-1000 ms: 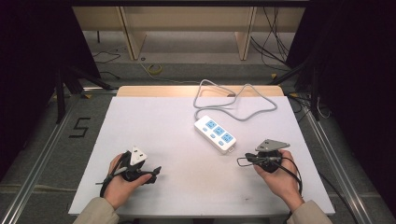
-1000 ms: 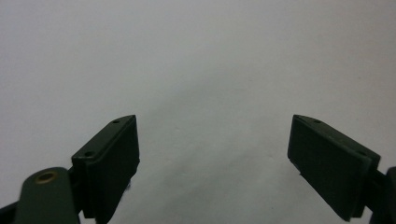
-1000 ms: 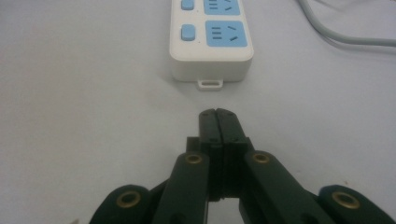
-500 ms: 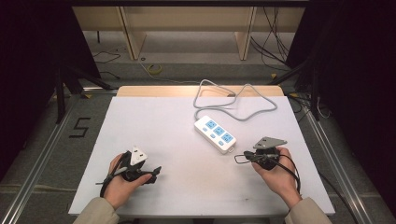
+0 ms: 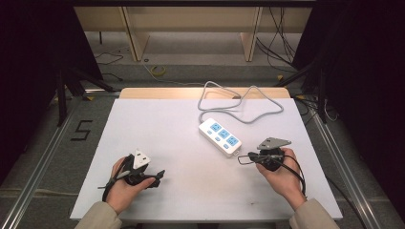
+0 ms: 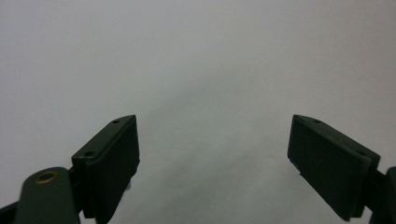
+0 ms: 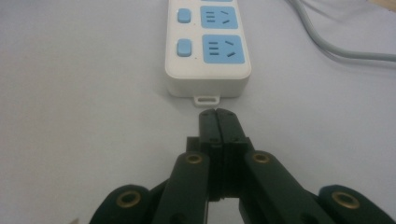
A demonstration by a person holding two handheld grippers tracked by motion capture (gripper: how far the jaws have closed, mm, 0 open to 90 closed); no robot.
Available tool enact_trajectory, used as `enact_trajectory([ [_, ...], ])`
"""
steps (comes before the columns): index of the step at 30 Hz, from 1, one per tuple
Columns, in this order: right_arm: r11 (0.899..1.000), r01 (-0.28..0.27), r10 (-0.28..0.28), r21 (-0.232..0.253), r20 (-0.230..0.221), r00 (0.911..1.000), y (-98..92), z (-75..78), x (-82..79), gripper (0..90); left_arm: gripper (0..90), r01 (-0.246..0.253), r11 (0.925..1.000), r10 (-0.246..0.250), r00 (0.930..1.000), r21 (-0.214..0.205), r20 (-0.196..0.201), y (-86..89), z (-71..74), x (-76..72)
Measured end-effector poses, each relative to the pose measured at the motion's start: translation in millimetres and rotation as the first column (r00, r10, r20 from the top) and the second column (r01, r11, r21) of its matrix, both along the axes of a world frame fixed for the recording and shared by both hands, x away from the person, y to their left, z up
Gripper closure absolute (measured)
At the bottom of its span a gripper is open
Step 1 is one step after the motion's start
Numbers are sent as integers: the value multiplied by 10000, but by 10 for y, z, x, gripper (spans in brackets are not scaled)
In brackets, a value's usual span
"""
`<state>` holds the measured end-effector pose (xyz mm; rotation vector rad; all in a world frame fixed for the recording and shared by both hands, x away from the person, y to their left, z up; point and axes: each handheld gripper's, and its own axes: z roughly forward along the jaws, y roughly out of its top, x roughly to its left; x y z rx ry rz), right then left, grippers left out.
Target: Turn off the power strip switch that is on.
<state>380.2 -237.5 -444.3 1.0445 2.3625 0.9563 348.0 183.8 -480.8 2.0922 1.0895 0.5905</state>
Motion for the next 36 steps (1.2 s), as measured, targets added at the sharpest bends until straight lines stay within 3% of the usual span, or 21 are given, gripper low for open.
enact_trajectory([
  [36,9999,53,-54,-132,-65,10000,112,54,199,900,165,15,10000,-15,10000,11,-48,-12,-9,1],
])
